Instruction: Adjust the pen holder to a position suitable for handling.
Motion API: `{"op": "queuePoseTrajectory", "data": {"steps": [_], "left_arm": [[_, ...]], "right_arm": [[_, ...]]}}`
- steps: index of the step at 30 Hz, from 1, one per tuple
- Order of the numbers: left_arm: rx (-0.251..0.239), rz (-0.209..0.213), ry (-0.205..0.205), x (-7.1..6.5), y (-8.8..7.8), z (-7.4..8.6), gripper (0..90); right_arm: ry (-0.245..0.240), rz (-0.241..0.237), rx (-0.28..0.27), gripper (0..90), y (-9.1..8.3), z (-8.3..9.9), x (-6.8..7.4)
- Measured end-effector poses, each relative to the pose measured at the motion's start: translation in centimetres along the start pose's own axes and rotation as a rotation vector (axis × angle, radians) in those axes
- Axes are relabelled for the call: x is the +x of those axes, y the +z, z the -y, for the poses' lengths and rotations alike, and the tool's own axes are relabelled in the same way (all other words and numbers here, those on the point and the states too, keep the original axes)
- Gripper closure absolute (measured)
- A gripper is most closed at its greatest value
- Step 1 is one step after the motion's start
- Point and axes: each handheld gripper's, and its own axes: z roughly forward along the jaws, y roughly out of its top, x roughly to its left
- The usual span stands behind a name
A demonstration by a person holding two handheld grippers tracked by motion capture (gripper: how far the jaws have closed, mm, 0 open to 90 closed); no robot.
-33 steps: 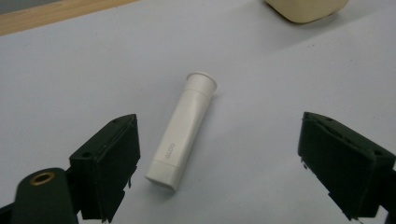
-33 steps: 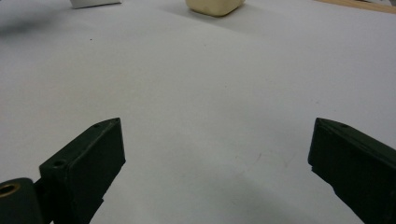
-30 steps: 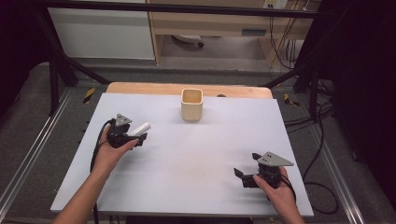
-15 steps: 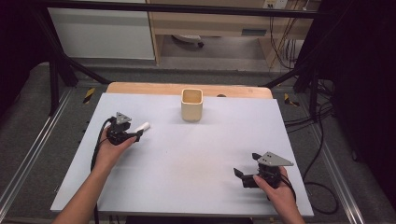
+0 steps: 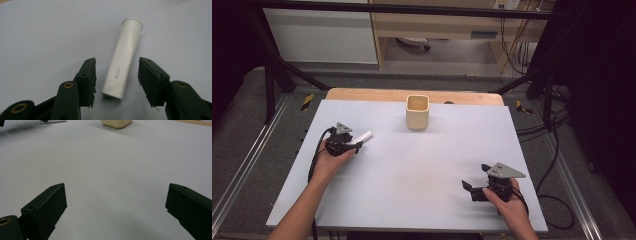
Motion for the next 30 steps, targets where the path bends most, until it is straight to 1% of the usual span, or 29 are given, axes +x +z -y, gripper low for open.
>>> {"op": "queuePoseTrajectory", "data": {"steps": [1, 2, 3, 4, 5, 6, 7, 8, 11, 15, 16, 18, 20, 21, 22, 23, 24, 27, 30], "left_arm": [[0.000, 0.000, 0.000, 0.0, 0.0, 0.0, 54.0], [0.002, 0.005, -0.004, 0.0, 0.1, 0.1, 54.0], [0.008, 0.007, -0.004, 0.1, 0.2, 0.1, 58.4], [0.006, 0.015, -0.004, 0.1, 0.3, 0.2, 58.4], [0.000, 0.018, -0.005, 0.1, 0.4, 0.2, 60.9], [-0.002, 0.024, -0.002, 0.1, 0.4, 0.2, 64.8], [-0.003, 0.041, 0.005, 0.1, 0.3, 0.3, 69.7], [-0.006, 0.043, 0.019, -0.1, 0.3, 0.3, 70.8], [0.003, 0.023, 0.059, -0.4, 0.3, 0.2, 71.2], [0.018, 0.010, 0.061, -0.7, 0.2, 0.0, 71.5], [0.024, 0.010, 0.059, -0.8, 0.1, -0.1, 71.6], [0.035, 0.015, 0.069, -1.1, -0.1, -0.2, 71.6], [0.045, 0.022, 0.087, -1.3, -0.5, -0.4, 71.7], [0.037, 0.033, 0.094, -1.5, -1.1, -0.6, 71.7], [0.037, 0.033, 0.094, -1.5, -1.1, -0.6, 71.7], [0.028, 0.048, 0.091, -1.7, -1.6, -0.9, 71.7], [0.028, 0.048, 0.091, -1.7, -1.6, -0.9, 71.7], [0.022, 0.079, 0.100, -2.4, -2.4, -1.5, 71.7], [0.026, 0.108, 0.129, -3.4, -3.0, -2.1, 71.7]], "right_arm": [[0.000, 0.000, 0.000, 3.9, 0.0, 0.0, 0.0], [0.000, 0.000, 0.000, 3.9, 0.0, 0.0, 0.0], [-0.003, 0.000, 0.001, 3.8, 0.0, 0.0, 0.0], [-0.003, 0.000, 0.001, 3.8, 0.0, 0.0, 0.0], [-0.004, 0.000, 0.001, 3.9, 0.1, 0.0, 0.0], [-0.004, 0.000, 0.001, 3.9, 0.0, 0.0, 0.0], [-0.003, -0.001, 0.000, 3.9, 0.0, 0.0, 0.0], [-0.002, -0.002, 0.000, 3.9, 0.0, 0.0, 0.0], [-0.002, -0.002, 0.001, 3.8, 0.1, 0.0, 0.0], [-0.005, -0.003, 0.000, 3.8, 0.1, -0.1, 0.0], [-0.001, -0.002, -0.005, 3.8, 0.0, -0.1, 0.0], [-0.001, 0.000, -0.009, 3.8, 0.0, -0.1, 0.0], [-0.004, -0.001, -0.017, 3.8, -0.2, -0.2, 0.0], [-0.005, -0.002, -0.017, 3.8, -0.2, -0.2, 0.1], [-0.005, -0.002, -0.017, 3.8, -0.2, -0.2, 0.1], [-0.014, 0.000, -0.017, 3.8, -0.1, -0.3, 0.2], [-0.014, 0.000, -0.017, 3.8, -0.1, -0.3, 0.2], [-0.053, 0.012, -0.021, 3.5, -0.1, -0.4, 0.7], [-0.076, 0.015, -0.022, 3.4, 0.0, -0.5, 1.1]]}}
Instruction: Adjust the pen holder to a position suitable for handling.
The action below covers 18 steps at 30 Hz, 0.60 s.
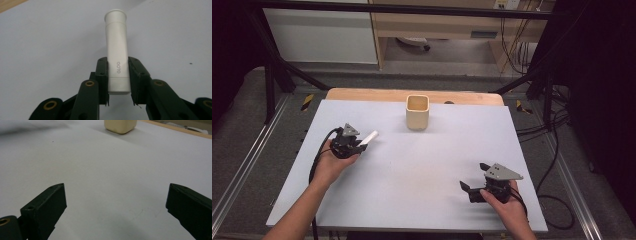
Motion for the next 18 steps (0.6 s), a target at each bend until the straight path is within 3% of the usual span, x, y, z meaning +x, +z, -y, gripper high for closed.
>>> {"op": "queuePoseTrajectory", "data": {"steps": [7, 9, 15, 18], "left_arm": [[-0.018, 0.065, 0.048, -2.5, -1.0, -1.7, 71.7], [-0.028, 0.084, 0.064, -3.3, -1.2, -2.2, 71.6], [-0.066, 0.177, 0.057, -5.2, -1.5, -3.0, 71.7], [-0.062, 0.189, 0.072, -5.9, -1.6, -3.2, 71.7]], "right_arm": [[-0.046, 0.022, 0.000, 3.5, 0.2, -0.2, 1.0], [-0.087, 0.041, -0.006, 3.5, 0.4, -0.6, 1.6], [-0.116, 0.071, -0.030, 3.9, 1.0, -1.4, 3.3], [-0.141, 0.079, -0.034, 3.8, 1.4, -2.0, 4.0]]}}
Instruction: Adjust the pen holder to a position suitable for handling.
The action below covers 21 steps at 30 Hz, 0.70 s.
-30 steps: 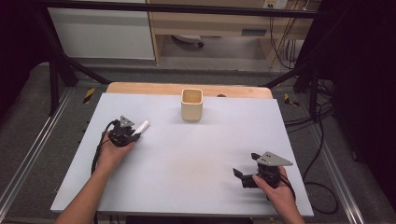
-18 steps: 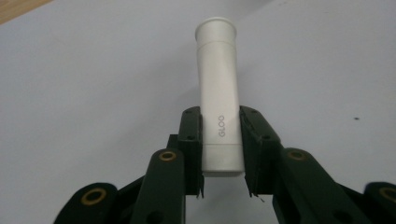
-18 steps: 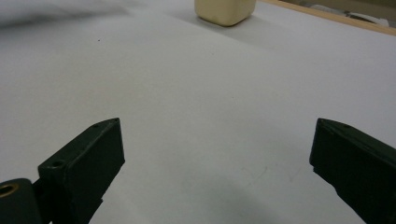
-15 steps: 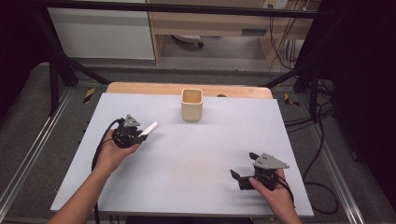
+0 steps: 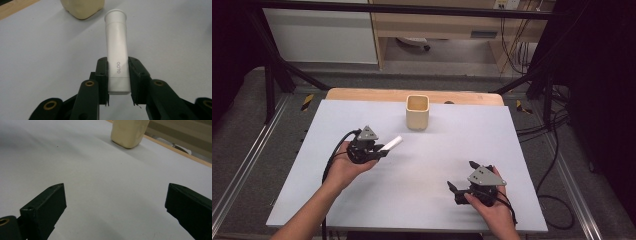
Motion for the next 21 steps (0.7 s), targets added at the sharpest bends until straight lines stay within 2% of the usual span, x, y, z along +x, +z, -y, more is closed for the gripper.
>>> {"op": "queuePoseTrajectory", "data": {"steps": [1, 2, 4, 7, 8, 9, 13, 15, 19, 21], "left_arm": [[0.001, 0.002, 0.005, -0.2, 0.0, -0.1, 71.7], [0.001, 0.005, 0.008, -0.3, -0.1, -0.2, 71.6], [0.007, 0.009, 0.020, -0.7, -0.2, -0.4, 71.7], [0.016, 0.026, 0.037, -1.2, -0.3, -0.7, 71.7], [0.021, 0.029, 0.042, -1.4, -0.4, -0.8, 71.7], [0.025, 0.034, 0.048, -1.6, -0.4, -0.9, 71.7], [0.034, 0.052, 0.058, -2.3, -0.5, -1.4, 71.7], [0.037, 0.061, 0.063, -2.7, -0.5, -1.6, 71.7], [0.046, 0.075, 0.071, -3.6, -0.5, -2.2, 71.7], [0.063, 0.083, 0.084, -4.0, -0.2, -2.4, 71.7]], "right_arm": [[0.000, 0.000, 0.000, 3.8, 0.0, 0.0, 0.0], [-0.030, -0.002, 0.006, 3.8, 0.3, -0.4, 0.3], [-0.042, -0.006, 0.011, 4.1, 0.5, -0.6, 0.4], [-0.094, -0.020, 0.031, 5.4, 1.2, -1.1, 0.9], [-0.136, -0.027, 0.043, 5.4, 1.8, -1.5, 1.3], [-0.136, -0.027, 0.043, 5.4, 1.8, -1.5, 1.3], [-0.205, -0.020, 0.054, 5.4, 2.9, -2.2, 1.9], [-0.218, -0.015, 0.047, 5.3, 3.2, -2.2, 2.0], [-0.206, -0.007, 0.029, 5.2, 3.3, -2.0, 2.3], [-0.238, -0.002, 0.032, 4.6, 3.1, -2.0, 2.7]]}}
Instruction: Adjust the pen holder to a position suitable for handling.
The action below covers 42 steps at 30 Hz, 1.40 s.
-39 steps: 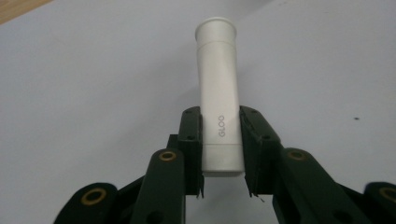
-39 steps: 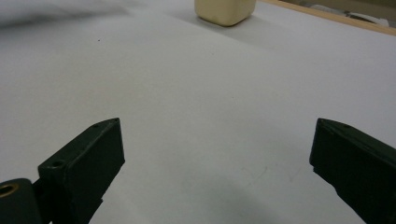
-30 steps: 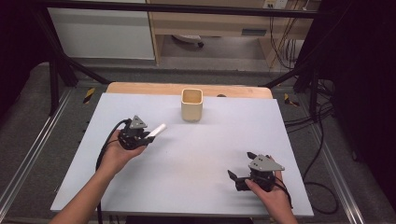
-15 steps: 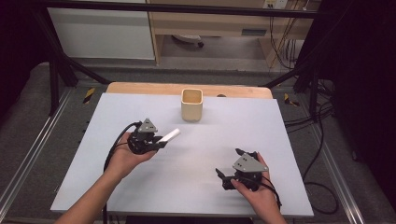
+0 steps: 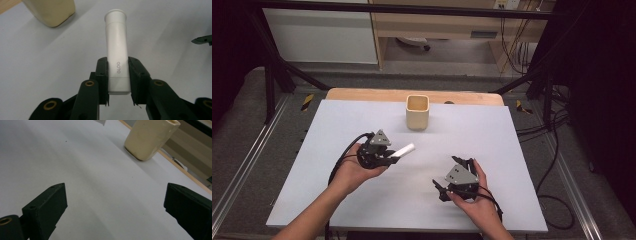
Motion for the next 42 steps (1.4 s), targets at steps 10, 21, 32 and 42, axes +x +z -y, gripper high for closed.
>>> {"op": "queuePoseTrajectory", "data": {"steps": [10, 21, 32, 42], "left_arm": [[0.020, 0.041, 0.048, -1.8, 0.7, -1.3, 71.7], [0.056, 0.068, 0.090, -3.5, 1.3, -2.5, 71.7], [0.109, 0.099, 0.114, -5.0, 2.5, -2.6, 71.6], [0.106, 0.136, 0.120, -6.1, 2.8, -3.1, 71.7]], "right_arm": [[-0.086, -0.002, -0.008, 8.4, -0.2, -0.1, 1.1], [-0.204, 0.053, -0.021, 24.1, -0.9, -0.6, 1.6], [-0.454, 0.114, -0.016, 37.4, -0.6, -0.9, 3.2], [-0.598, 0.158, -0.003, 45.0, -0.8, -1.2, 4.5]]}}
